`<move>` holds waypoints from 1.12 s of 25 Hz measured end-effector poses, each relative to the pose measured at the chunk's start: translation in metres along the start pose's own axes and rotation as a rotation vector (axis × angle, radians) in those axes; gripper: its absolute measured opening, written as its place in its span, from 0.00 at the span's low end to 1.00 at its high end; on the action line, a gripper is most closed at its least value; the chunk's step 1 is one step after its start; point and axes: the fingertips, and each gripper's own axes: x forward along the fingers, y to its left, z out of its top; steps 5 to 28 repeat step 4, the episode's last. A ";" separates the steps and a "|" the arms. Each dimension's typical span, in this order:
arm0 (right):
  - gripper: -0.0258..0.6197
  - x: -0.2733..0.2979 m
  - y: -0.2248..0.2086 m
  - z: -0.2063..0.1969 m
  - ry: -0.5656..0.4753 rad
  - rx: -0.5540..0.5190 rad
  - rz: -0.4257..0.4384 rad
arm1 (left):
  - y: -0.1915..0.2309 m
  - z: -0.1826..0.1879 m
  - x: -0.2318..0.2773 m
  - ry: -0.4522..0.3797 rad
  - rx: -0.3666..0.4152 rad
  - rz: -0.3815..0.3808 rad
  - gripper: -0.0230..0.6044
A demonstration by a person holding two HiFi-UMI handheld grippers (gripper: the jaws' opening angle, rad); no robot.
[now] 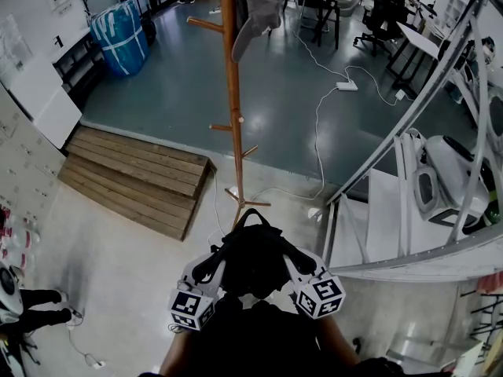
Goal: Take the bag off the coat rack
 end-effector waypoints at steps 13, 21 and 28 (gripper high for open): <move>0.17 0.004 0.000 0.000 -0.001 0.005 0.000 | 0.003 0.000 0.002 0.004 -0.008 0.005 0.15; 0.17 0.004 0.000 0.000 -0.001 0.005 0.000 | 0.003 0.000 0.002 0.004 -0.008 0.005 0.15; 0.17 0.004 0.000 0.000 -0.001 0.005 0.000 | 0.003 0.000 0.002 0.004 -0.008 0.005 0.15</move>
